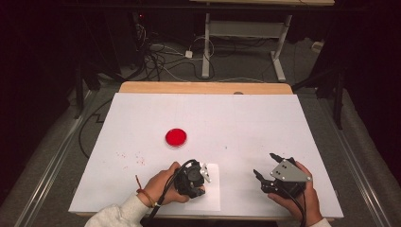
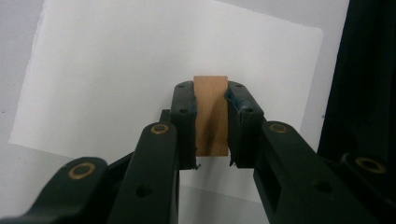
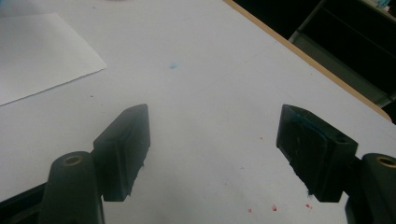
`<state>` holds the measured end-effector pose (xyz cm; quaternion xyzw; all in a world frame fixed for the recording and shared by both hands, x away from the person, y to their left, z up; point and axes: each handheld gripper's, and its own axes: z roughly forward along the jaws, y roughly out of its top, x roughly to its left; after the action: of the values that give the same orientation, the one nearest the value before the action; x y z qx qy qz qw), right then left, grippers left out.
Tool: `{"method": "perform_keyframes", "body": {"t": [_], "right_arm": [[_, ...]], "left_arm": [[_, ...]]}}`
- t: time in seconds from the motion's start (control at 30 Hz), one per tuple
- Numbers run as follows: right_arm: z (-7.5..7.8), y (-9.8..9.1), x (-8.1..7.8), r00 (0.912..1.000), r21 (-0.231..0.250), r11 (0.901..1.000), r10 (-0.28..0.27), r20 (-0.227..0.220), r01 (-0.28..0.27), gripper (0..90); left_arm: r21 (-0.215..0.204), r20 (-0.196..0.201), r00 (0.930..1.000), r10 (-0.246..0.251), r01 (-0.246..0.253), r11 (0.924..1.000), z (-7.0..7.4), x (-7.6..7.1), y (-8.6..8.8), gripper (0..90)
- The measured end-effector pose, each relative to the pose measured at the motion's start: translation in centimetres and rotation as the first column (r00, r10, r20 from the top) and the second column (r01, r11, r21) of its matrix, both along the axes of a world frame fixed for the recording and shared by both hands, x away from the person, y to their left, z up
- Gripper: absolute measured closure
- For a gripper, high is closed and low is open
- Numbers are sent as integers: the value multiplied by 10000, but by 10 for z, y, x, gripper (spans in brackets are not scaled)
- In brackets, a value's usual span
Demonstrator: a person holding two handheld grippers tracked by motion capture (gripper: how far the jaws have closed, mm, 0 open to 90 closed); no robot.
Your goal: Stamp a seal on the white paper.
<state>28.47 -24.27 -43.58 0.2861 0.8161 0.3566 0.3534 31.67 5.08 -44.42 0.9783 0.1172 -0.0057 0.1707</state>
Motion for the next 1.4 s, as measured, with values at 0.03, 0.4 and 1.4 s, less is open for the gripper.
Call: {"method": "perform_keyframes", "body": {"t": [0.03,0.4,1.4], "right_arm": [[0,0,0,10000,10,10000,3,-13,-3,265],[0,0,0,10000,16,10000,-8,-24,8,264],[1,1,-1,10000,-2,10000,0,9,0,266]], "left_arm": [[48,26,10000,-13,13,10000,0,0,-1,739],[275,186,9998,-107,102,9996,0,-2,-3,739],[140,114,9999,-1,0,9999,-3,-1,-2,737]]}}
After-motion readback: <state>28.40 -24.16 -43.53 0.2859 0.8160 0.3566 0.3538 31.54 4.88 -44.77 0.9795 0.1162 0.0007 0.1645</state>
